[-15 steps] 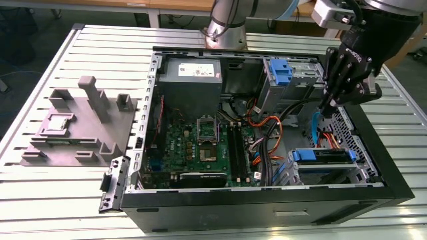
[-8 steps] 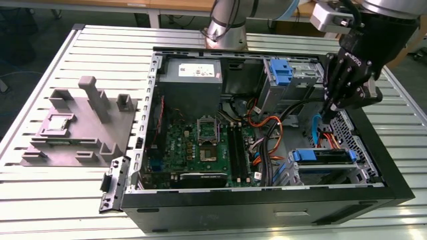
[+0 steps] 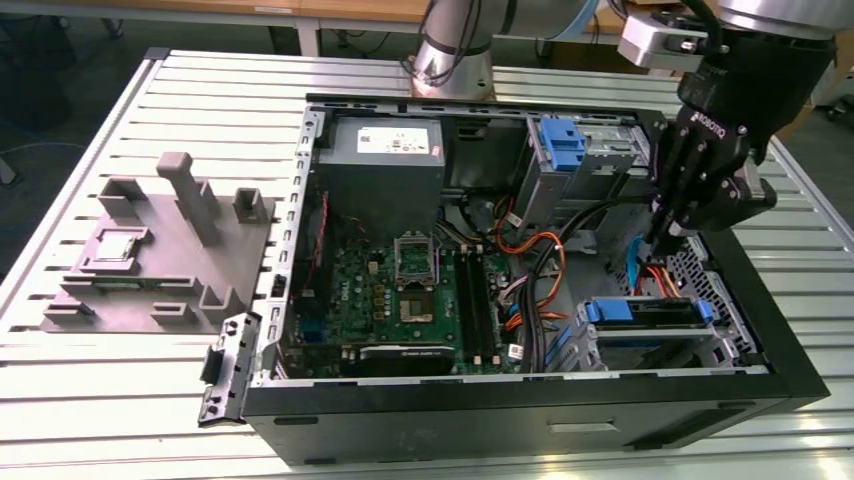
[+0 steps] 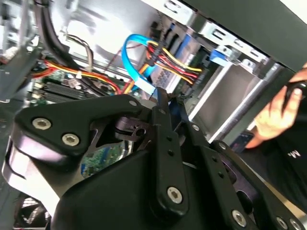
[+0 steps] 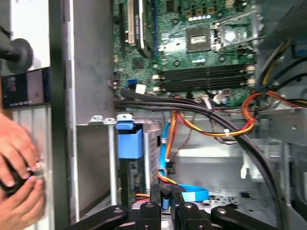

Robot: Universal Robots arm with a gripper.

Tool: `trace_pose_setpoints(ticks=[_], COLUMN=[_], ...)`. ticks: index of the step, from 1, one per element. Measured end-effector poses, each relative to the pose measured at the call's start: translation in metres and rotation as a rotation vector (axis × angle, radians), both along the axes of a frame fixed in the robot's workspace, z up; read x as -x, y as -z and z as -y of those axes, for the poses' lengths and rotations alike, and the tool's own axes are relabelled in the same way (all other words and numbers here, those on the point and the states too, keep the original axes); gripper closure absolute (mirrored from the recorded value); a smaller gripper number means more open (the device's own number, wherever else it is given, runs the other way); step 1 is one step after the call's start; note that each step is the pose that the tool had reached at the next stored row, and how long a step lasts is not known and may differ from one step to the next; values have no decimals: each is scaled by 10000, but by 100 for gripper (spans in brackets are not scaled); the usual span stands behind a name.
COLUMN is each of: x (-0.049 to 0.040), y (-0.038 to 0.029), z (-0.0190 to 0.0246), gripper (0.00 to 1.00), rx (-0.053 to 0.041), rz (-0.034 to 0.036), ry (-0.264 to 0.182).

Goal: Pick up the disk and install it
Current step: 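Insert the second disk wire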

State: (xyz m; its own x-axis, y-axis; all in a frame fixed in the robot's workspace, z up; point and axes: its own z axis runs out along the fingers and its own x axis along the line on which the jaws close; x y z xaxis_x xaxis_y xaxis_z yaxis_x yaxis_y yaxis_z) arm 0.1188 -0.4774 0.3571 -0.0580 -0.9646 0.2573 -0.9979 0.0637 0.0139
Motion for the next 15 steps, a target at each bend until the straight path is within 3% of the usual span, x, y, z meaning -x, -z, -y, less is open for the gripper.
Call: trace_pose_setpoints(ticks=[2,6,12,15], x=[0,0,1,13], y=[12,56,73,77], z=[0,0,8,64], gripper=[79,84,84,84], rx=[181,310,325,311], rz=[9,22,37,61], ry=[0,0,1,-5])
